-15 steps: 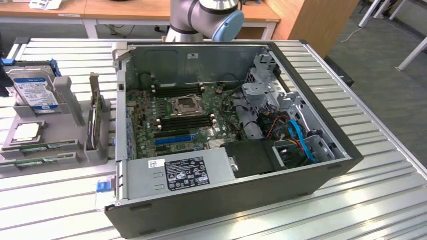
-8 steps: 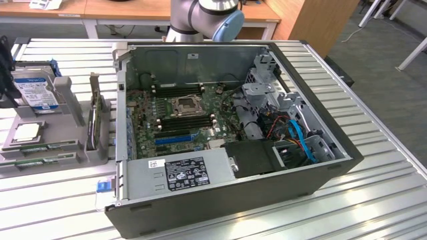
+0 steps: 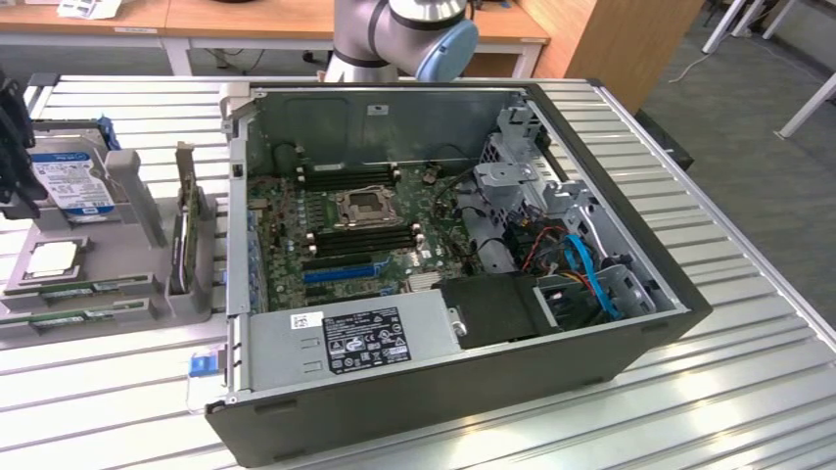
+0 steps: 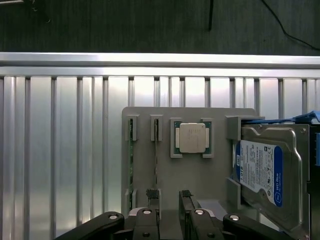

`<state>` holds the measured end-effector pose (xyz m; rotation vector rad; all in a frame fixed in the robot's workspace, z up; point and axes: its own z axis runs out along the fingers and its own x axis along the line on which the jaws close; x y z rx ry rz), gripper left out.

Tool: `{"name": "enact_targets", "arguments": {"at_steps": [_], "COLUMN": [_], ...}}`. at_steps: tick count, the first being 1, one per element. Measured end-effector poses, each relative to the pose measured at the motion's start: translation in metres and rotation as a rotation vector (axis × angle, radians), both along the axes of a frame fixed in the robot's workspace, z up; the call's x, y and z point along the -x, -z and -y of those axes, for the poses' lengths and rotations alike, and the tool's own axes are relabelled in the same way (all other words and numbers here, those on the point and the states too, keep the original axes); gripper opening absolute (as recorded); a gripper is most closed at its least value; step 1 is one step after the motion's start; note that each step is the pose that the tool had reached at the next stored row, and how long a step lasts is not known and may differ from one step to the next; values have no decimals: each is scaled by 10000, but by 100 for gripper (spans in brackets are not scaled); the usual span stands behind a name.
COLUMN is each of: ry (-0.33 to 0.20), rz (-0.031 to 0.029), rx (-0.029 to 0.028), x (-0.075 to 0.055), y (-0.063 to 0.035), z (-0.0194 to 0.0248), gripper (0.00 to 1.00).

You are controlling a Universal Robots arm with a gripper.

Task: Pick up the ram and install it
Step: 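Pick up the ram and move it above insertion slot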

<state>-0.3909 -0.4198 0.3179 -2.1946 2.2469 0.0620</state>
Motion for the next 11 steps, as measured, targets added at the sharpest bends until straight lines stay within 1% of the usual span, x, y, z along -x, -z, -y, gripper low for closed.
{"name": "enact_targets", "arguments": {"at_steps": [11], "ry": [0], "rz": [0], "rx": [1], "x": [0], "y": [139], "z": [0], "gripper": [30]}}
